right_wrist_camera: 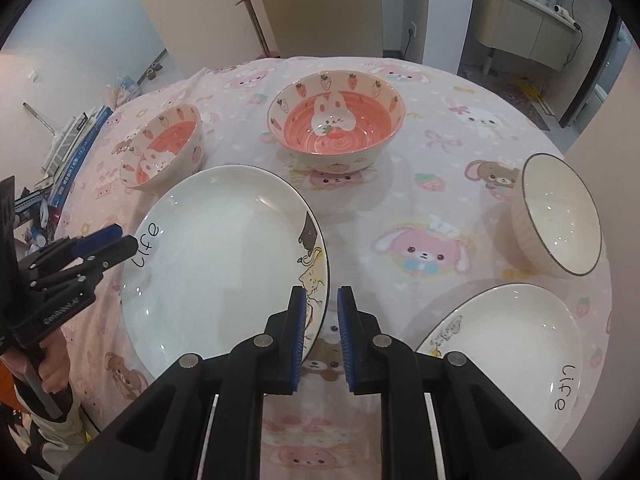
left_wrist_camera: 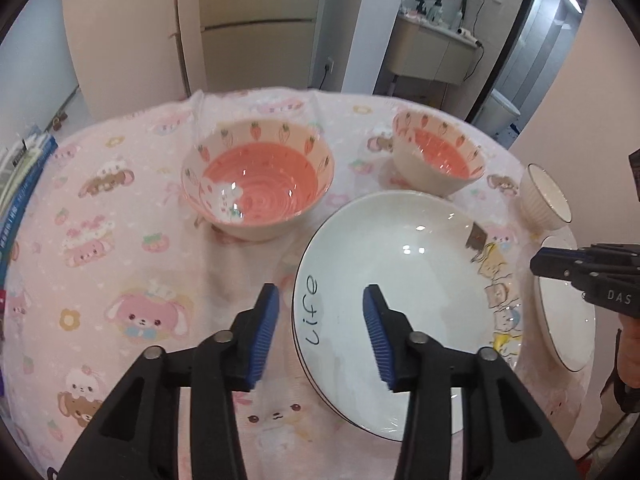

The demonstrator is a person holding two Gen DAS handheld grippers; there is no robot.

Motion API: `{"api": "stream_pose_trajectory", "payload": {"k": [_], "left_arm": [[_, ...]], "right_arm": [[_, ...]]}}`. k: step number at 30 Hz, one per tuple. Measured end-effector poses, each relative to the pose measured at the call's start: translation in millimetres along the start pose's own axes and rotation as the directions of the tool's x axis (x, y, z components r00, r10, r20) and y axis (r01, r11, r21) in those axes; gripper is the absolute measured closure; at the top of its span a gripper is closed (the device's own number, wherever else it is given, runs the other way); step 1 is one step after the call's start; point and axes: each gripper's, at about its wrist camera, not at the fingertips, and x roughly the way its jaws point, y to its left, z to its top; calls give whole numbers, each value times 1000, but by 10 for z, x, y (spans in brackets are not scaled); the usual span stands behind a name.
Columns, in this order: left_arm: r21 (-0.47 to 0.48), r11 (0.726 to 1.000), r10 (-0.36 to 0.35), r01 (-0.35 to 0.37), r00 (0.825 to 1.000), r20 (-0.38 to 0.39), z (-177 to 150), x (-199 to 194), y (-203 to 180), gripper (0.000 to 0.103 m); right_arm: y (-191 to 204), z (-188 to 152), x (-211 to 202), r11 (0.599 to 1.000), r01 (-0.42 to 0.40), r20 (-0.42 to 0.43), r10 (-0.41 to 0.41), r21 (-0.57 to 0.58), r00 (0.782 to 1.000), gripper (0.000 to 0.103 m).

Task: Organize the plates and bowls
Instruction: 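Move both tools to the white plate with cat drawings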

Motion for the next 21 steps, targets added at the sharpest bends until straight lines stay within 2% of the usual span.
{"api": "stream_pose_trajectory", "payload": {"k": [3,6,10,12,14,17,21], "left_arm": [[38,999,5,-6,999,36,14,-162,-94,43],[57,998,10,-15,996,91,20,-364,-187,36],[47,999,17,-26,983,183,8,-675,-304,31],[48,999,14,-25,973,232,1,-827,-356,25],[54,998,7,-23,961,275,1,-966,-425,21],[73,997,-8,-17,941,339,-9,-1146,-531,10],[76,996,4,-40,907,422,-52,-1340,-645,8]], "right_arm": [[-11,-38,-102,1000,-15,20,15,-5,1000,84],[-6,-78,-212,1000,-30,44,30,-9,999,84],[-7,-147,-389,997,-72,77,73,-15,994,84],[-19,-203,-507,994,-109,89,110,-18,990,84],[-10,-272,-650,995,-95,124,99,-34,987,84],[-20,-376,-870,997,-66,182,74,-49,981,84],[-76,-457,-1068,994,-94,212,102,-49,972,84]]}}
